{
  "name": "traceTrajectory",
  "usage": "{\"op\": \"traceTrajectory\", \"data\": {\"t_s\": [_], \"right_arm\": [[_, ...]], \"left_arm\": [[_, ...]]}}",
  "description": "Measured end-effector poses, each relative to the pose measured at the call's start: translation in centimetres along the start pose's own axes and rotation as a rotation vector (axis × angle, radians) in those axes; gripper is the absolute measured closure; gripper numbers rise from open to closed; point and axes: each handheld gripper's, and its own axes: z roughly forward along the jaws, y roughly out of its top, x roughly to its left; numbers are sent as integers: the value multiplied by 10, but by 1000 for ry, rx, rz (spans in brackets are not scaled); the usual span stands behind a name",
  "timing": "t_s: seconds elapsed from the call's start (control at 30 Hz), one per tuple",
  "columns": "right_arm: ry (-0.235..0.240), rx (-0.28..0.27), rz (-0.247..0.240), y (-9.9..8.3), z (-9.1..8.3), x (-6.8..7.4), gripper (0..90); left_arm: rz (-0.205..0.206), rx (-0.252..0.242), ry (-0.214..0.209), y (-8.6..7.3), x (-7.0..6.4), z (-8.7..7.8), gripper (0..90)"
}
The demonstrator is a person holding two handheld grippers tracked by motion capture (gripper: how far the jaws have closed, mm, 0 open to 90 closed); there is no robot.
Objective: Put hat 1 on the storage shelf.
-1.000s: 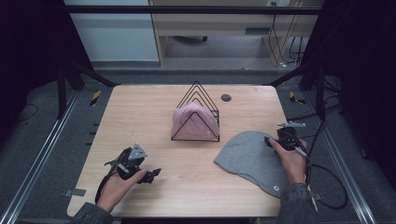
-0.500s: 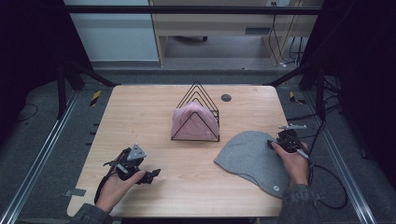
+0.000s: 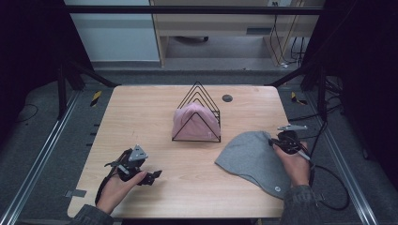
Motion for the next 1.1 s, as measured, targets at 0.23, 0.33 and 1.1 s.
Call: {"op": "traceTrajectory", "data": {"t_s": [0.23, 0.33, 1.1], "right_arm": [[70, -70, -44, 10, -23, 21, 851], [104, -98, -62, 17, -34, 30, 851], [302, -222, -341, 72, -121, 128, 852]], "left_arm": [[2, 4, -10, 0, 0, 0, 123], [4, 7, -17, 1, -1, 1, 123], [44, 3, -70, 4, -9, 2, 123]]}}
